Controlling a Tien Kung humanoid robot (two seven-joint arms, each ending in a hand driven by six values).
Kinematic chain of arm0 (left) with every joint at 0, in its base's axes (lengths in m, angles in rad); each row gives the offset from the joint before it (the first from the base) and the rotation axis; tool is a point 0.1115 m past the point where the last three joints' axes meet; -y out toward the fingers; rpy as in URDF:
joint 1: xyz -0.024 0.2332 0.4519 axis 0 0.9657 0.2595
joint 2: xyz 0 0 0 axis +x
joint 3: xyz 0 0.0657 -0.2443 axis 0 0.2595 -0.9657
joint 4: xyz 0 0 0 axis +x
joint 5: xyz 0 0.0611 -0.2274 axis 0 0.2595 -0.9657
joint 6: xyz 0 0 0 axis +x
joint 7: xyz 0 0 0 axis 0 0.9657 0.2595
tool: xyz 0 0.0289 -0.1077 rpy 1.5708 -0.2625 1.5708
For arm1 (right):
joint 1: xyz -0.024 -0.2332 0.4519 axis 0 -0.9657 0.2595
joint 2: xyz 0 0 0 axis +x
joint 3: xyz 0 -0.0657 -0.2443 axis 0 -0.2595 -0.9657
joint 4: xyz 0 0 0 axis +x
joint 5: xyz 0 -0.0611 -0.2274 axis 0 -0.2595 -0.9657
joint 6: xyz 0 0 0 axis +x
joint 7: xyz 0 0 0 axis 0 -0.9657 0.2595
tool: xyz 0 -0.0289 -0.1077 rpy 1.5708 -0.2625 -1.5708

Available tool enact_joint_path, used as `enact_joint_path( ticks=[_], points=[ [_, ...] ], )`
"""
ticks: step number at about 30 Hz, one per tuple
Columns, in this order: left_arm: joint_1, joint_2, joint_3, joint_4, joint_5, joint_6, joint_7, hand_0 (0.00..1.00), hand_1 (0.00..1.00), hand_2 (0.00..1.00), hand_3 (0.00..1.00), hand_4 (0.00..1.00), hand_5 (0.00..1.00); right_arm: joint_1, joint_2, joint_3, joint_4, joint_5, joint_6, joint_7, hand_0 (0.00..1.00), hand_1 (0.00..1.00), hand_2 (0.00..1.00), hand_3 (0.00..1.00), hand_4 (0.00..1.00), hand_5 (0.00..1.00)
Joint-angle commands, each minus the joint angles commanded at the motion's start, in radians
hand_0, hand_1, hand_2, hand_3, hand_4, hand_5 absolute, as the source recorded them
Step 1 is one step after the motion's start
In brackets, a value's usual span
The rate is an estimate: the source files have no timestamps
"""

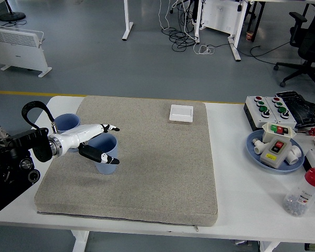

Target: Push cup pick cup insert cup

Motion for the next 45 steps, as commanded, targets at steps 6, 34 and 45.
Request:
enact_joint_path(
  ticks=[6, 34, 45],
  points=[
    [-0.003, 0.000, 0.008, 0.008, 0.017, -0.003, -0.001, 0.910, 0.927, 0.998, 0.943, 0.934, 0.341, 0.000, 0.000, -0.001, 0.000, 0.000, 0.000, 0.000, 0.745, 0.693, 0.680, 0.580, 0.180, 0.549],
    [0.019, 0.034, -0.068, -0.092, 0.000, -0.057, 0.054, 0.532, 0.483, 0.468, 0.433, 0.505, 0.002, 0.009, -0.002, -0.004, 0.000, 0.010, 0.001, 0.004, 0.747, 0.693, 0.680, 0.580, 0.180, 0.547],
    [-0.051, 0.061, -0.284, -0.181, -0.060, -0.089, 0.077, 0.507, 0.411, 0.413, 0.382, 0.502, 0.002, 0.009, -0.001, 0.001, 0.000, 0.006, 0.001, 0.002, 0.748, 0.693, 0.679, 0.581, 0.181, 0.548]
  ],
)
